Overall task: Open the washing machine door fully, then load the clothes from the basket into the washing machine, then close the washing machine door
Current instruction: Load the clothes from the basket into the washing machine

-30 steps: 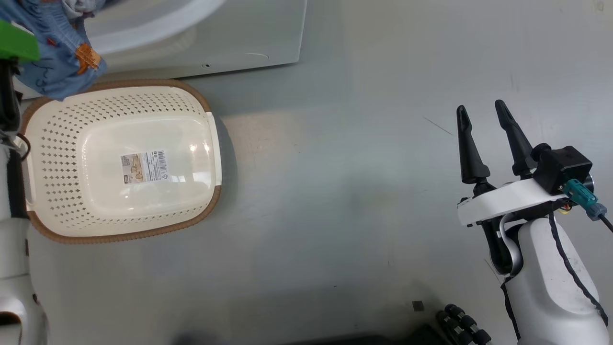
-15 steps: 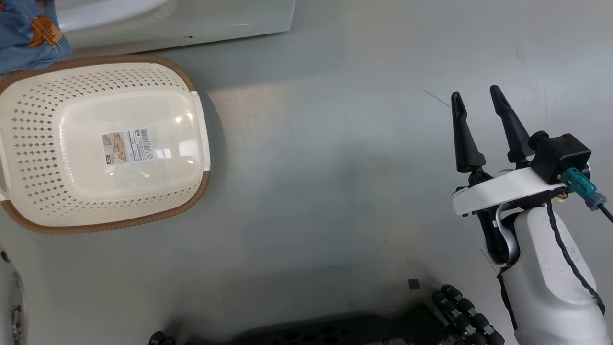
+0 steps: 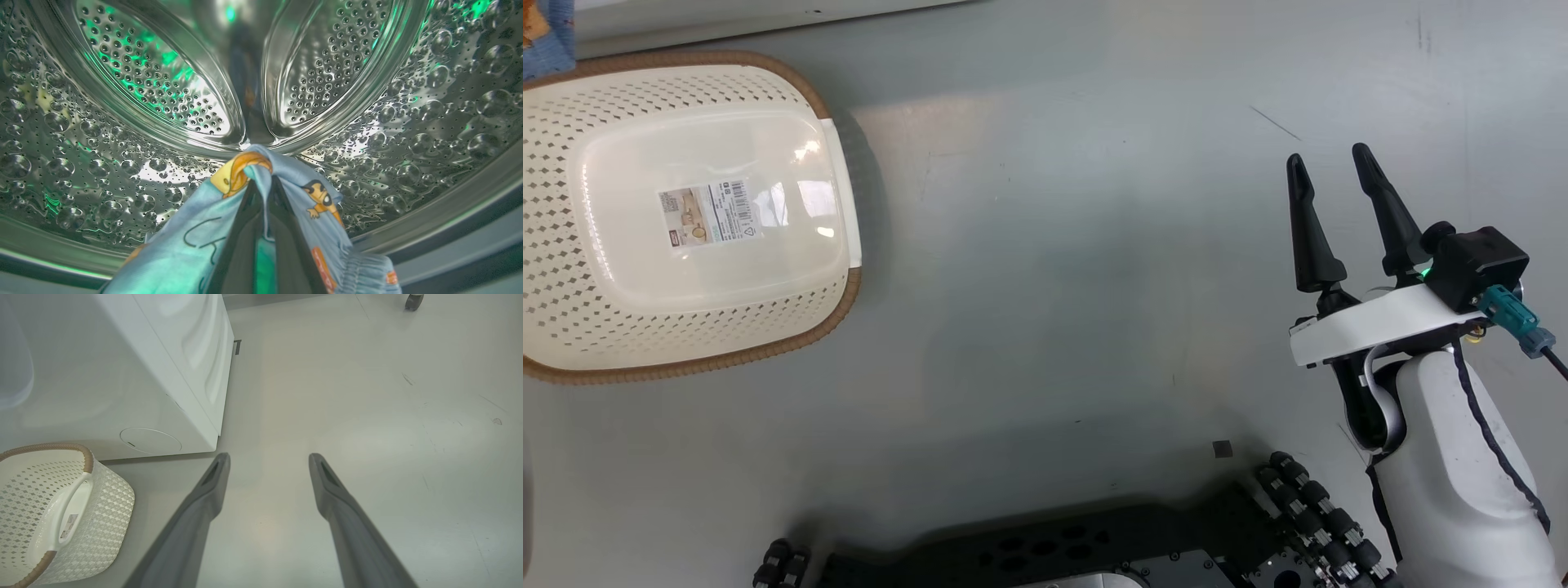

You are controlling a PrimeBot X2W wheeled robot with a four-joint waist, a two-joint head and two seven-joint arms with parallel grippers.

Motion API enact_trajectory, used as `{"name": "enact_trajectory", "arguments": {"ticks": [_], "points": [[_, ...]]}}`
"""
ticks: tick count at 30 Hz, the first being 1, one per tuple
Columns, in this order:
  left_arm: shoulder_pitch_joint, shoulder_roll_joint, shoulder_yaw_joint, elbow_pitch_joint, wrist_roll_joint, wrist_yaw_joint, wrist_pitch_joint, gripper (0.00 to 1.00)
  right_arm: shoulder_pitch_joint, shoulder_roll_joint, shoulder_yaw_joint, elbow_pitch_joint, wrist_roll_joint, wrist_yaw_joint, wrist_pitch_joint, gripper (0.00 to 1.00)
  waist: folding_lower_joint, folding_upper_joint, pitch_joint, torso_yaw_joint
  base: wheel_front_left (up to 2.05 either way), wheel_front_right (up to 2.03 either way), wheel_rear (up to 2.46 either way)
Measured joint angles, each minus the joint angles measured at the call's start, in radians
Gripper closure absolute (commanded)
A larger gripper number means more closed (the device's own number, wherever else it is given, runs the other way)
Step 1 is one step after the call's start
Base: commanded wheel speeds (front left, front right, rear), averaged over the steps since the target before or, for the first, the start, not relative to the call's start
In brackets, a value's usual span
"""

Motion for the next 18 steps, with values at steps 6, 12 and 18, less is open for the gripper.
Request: {"name": "enact_trajectory", "arguments": {"ticks": [6, 12, 18], "points": [[-0.066, -0.003, 0.007, 0.038, -0.015, 0.000, 0.009, 1.00, 0.000, 0.001, 0.000, -0.013, 0.008, 0.000, 0.000, 0.00, 0.0000, 0.0000, 0.037, 0.000, 0.00, 0.00, 0.00], [-0.122, 0.004, -0.011, 0.048, 0.011, 0.000, -0.032, 1.00, 0.000, 0.003, 0.008, -0.016, 0.008, 0.000, 0.000, 0.00, -0.0001, 0.0000, 0.064, 0.005, 0.00, 0.00, 0.00], [-0.196, 0.036, -0.043, 0.014, 0.081, 0.000, -0.163, 1.00, 0.000, 0.004, 0.024, -0.019, 0.009, 0.000, 0.000, 0.00, 0.0000, 0.0000, 0.087, 0.008, 0.00, 0.00, 0.00]]}}
